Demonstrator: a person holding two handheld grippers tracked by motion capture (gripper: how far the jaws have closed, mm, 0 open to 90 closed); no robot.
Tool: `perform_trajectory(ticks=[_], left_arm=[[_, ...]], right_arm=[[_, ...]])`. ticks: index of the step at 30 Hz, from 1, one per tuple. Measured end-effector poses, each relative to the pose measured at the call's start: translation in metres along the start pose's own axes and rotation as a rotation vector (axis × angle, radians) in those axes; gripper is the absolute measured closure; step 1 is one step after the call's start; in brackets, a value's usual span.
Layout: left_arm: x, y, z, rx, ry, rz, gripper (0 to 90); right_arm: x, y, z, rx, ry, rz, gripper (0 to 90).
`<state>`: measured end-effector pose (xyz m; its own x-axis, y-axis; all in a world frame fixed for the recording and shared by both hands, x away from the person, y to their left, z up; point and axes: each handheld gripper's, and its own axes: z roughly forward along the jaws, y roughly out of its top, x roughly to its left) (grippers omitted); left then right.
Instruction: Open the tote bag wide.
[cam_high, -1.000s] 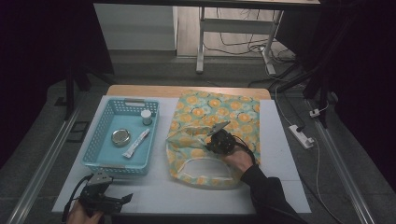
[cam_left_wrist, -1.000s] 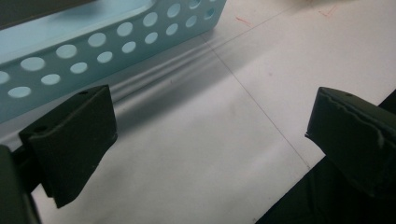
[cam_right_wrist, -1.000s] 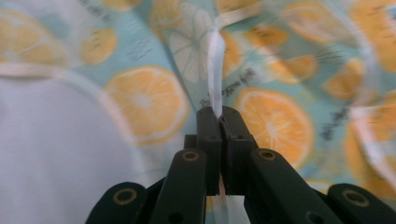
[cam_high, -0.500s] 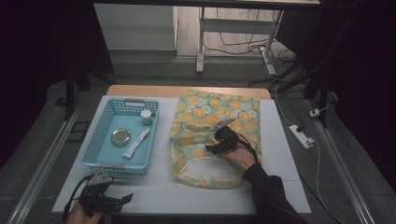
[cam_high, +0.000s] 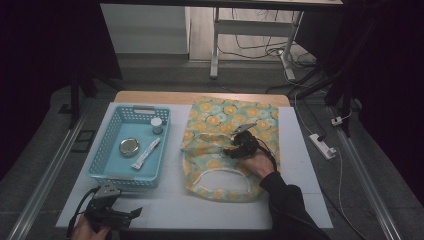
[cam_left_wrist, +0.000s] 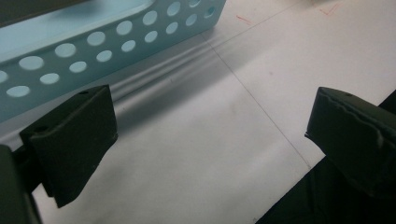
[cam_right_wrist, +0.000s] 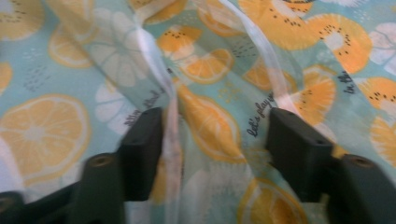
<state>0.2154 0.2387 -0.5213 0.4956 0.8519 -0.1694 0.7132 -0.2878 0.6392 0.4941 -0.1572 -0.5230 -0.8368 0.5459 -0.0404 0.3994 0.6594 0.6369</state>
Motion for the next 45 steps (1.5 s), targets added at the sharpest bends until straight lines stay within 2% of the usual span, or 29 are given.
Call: perform_trajectory(ticks=[3, 7, 9, 14, 18, 25, 29, 45], left_arm=[[0.0, 0.0, 0.0, 0.0, 0.001, 0.001, 2.2], [0.0, 0.0, 0.0, 0.001, 0.001, -0.001, 2.3], [0.0, 0.0, 0.0, 0.002, -0.001, -0.002, 2.3], [0.0, 0.0, 0.0, -0.002, -0.001, -0.002, 2.3], [0.0, 0.0, 0.0, -0.001, 0.0, 0.0, 2.3], [0.0, 0.0, 0.0, 0.0, 0.001, -0.002, 2.3], [0.0, 0.0, 0.0, 0.0, 0.001, -0.003, 2.3], [0.0, 0.0, -0.001, -0.005, 0.001, -0.002, 2.3]], right_arm=[[0.005, 0.001, -0.002, 0.006, 0.032, -0.032, 64.9], [0.003, 0.001, -0.003, 0.009, 0.04, -0.028, 85.8], [0.003, 0.001, -0.003, 0.014, 0.039, -0.028, 89.5], [0.005, 0.005, -0.006, 0.029, 0.038, -0.033, 90.0], [0.003, 0.009, -0.02, -0.032, 0.043, -0.006, 90.0], [0.003, 0.017, -0.038, -0.076, 0.088, 0.035, 90.0], [0.006, 0.024, -0.046, -0.085, 0.113, 0.032, 90.0], [0.02, 0.038, -0.07, -0.123, 0.142, 0.01, 90.0]])
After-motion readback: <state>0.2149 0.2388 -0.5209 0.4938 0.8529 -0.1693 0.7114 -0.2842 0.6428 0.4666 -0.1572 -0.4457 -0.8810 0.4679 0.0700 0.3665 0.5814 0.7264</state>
